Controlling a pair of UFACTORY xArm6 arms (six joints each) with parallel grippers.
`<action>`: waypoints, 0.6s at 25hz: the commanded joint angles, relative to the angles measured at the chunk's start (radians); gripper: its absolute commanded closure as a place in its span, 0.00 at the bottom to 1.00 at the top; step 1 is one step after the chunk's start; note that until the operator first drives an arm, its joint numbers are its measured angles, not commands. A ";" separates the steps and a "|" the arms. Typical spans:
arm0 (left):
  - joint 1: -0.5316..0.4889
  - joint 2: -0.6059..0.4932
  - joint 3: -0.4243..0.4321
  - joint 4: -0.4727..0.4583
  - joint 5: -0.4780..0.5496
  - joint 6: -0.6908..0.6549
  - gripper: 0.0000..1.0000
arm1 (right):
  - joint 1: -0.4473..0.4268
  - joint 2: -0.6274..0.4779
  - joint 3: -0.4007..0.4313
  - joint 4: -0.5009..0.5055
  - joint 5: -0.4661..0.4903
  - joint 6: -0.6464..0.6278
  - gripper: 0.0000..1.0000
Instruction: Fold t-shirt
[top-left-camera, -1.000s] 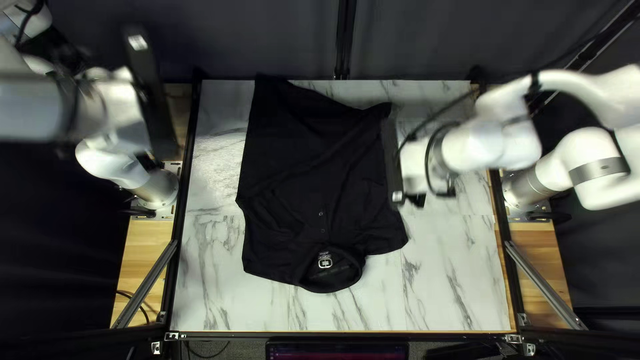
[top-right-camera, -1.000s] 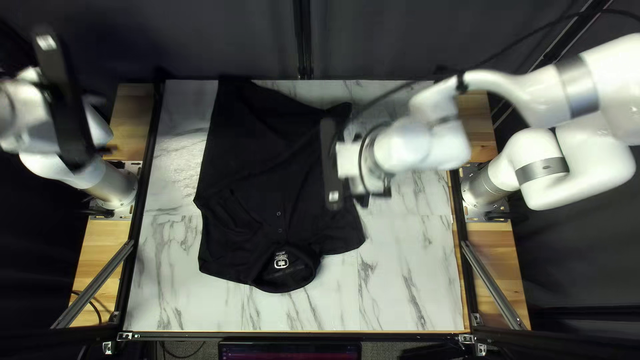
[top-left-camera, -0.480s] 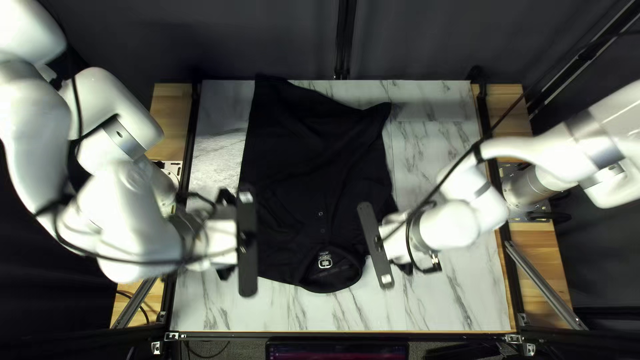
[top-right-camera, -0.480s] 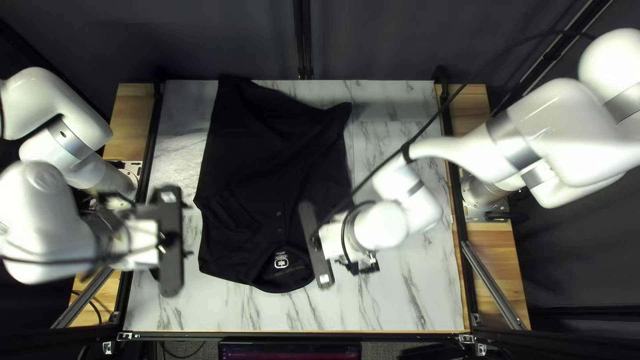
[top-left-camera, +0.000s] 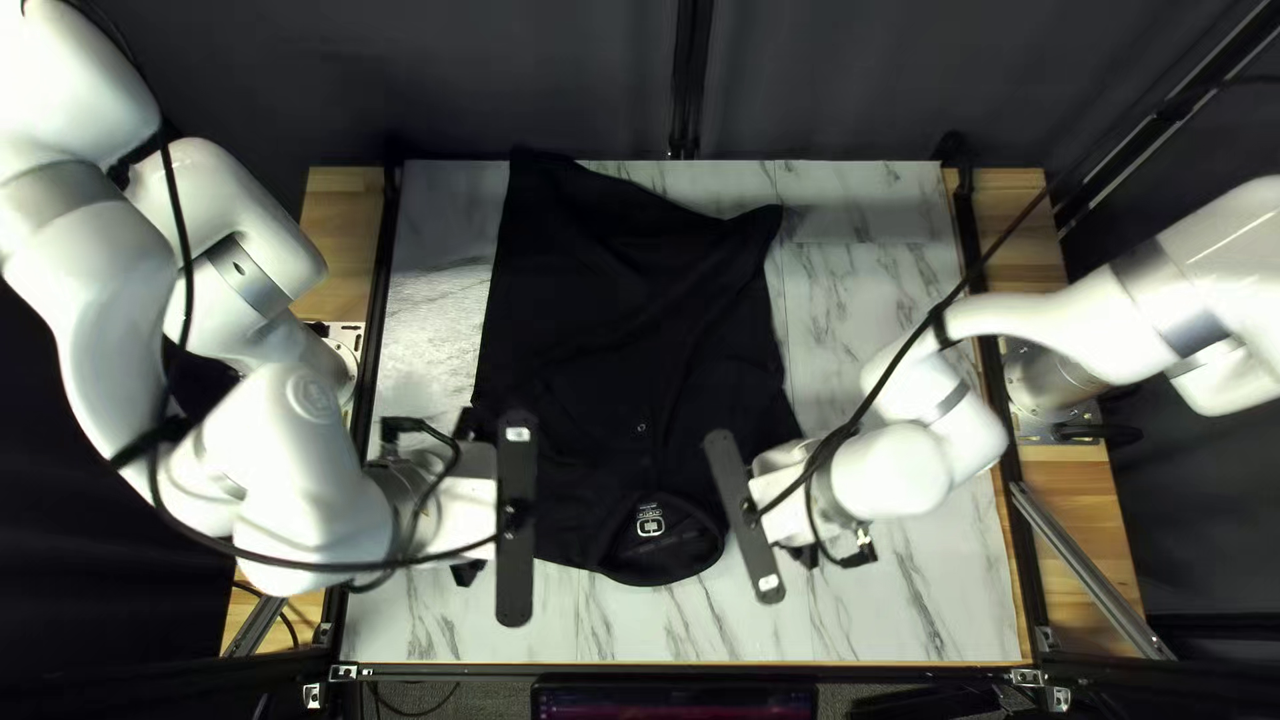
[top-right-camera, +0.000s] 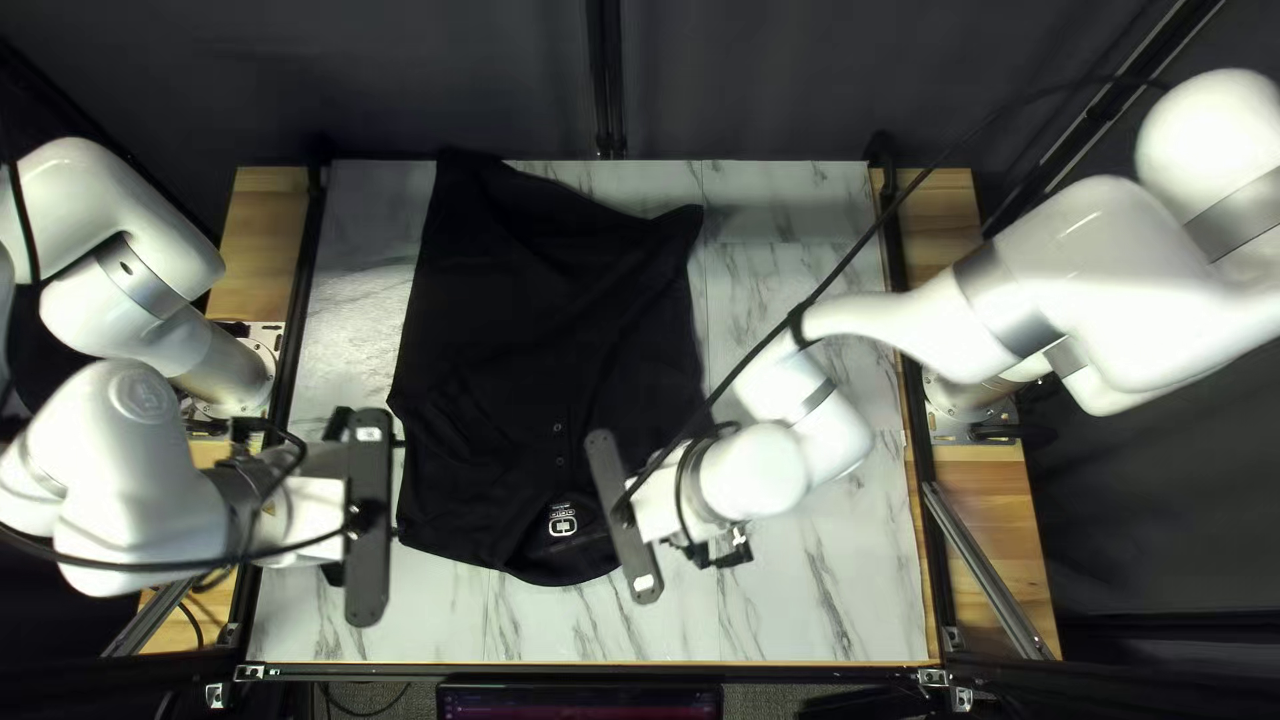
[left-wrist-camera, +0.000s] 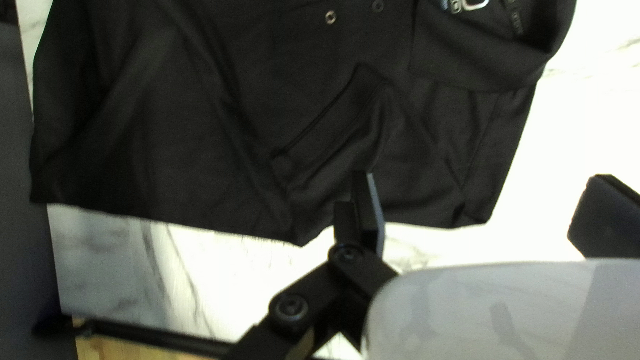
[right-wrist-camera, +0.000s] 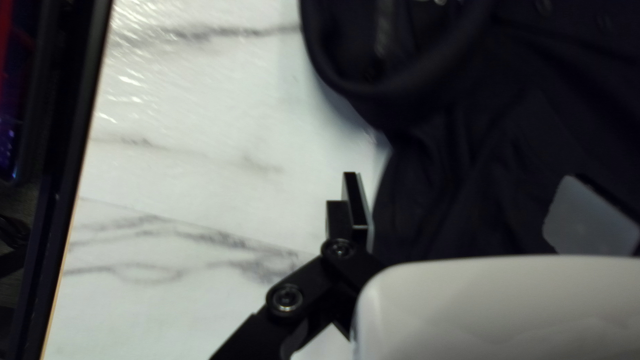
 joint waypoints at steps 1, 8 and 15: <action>0.009 -0.007 0.038 0.025 -0.042 0.027 0.00 | 0.013 0.047 -0.026 -0.046 -0.029 -0.018 0.00; 0.020 0.034 0.015 0.008 -0.069 0.041 0.00 | 0.014 0.061 -0.025 -0.055 -0.045 -0.019 0.00; 0.012 0.202 -0.074 0.018 -0.126 0.047 0.00 | -0.010 0.120 -0.002 -0.208 -0.128 0.087 0.00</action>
